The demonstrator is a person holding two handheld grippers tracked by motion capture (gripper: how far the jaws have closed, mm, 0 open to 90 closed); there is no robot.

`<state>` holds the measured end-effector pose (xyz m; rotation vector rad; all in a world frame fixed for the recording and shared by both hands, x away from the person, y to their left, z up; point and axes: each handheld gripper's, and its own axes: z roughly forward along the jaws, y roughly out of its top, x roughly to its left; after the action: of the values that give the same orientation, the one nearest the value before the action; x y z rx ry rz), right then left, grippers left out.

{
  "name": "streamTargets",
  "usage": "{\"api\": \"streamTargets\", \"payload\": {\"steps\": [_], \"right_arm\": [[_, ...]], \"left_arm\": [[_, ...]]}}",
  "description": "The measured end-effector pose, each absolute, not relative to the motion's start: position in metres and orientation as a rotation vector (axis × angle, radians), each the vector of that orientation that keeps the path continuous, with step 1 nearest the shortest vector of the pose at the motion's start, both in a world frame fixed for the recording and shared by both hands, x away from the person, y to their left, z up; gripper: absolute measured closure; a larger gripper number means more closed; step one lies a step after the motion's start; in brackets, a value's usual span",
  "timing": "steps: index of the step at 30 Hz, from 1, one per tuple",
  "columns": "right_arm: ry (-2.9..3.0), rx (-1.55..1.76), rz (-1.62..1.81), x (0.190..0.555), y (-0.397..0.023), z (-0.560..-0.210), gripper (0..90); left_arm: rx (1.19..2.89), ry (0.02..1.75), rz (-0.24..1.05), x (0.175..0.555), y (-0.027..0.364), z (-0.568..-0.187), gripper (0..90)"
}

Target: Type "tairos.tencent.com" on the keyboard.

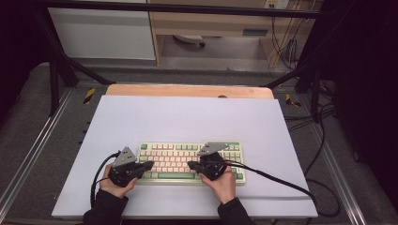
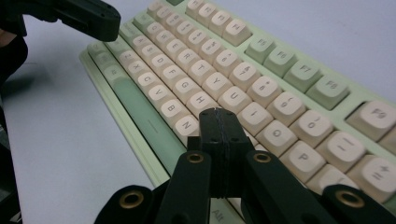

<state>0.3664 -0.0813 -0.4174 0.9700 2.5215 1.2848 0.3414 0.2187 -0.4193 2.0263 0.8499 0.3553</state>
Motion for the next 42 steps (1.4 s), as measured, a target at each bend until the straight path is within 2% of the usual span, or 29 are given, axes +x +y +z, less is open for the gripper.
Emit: {"api": "streamTargets", "payload": {"steps": [5, 11, 17, 21, 27, 33, 42], "right_arm": [[2.478, 0.996, 1.304, 0.367, -0.098, -0.407, 89.2], [2.417, 1.059, 1.321, 0.367, -0.129, -0.400, 76.4], [2.383, 1.103, 1.315, 0.366, -0.165, -0.399, 58.1], [2.369, 1.150, 1.310, 0.363, -0.187, -0.400, 38.4], [2.373, 1.177, 1.314, 0.360, -0.216, -0.412, 21.1], [2.383, 1.176, 1.300, 0.353, -0.236, -0.426, 8.9], [2.400, 1.209, 1.271, 0.343, -0.254, -0.444, 3.5]], "left_arm": [[2.028, 0.831, 0.348, 0.341, 0.220, -0.416, 81.8], [2.050, 0.819, 0.353, 0.344, 0.223, -0.416, 57.5], [2.083, 0.824, 0.382, 0.345, 0.232, -0.417, 39.2], [2.094, 0.845, 0.382, 0.344, 0.241, -0.419, 29.4], [2.114, 0.845, 0.389, 0.340, 0.249, -0.425, 15.2], [2.118, 0.848, 0.375, 0.336, 0.259, -0.431, 6.0], [2.099, 0.855, 0.351, 0.332, 0.269, -0.440, 6.7]]}}
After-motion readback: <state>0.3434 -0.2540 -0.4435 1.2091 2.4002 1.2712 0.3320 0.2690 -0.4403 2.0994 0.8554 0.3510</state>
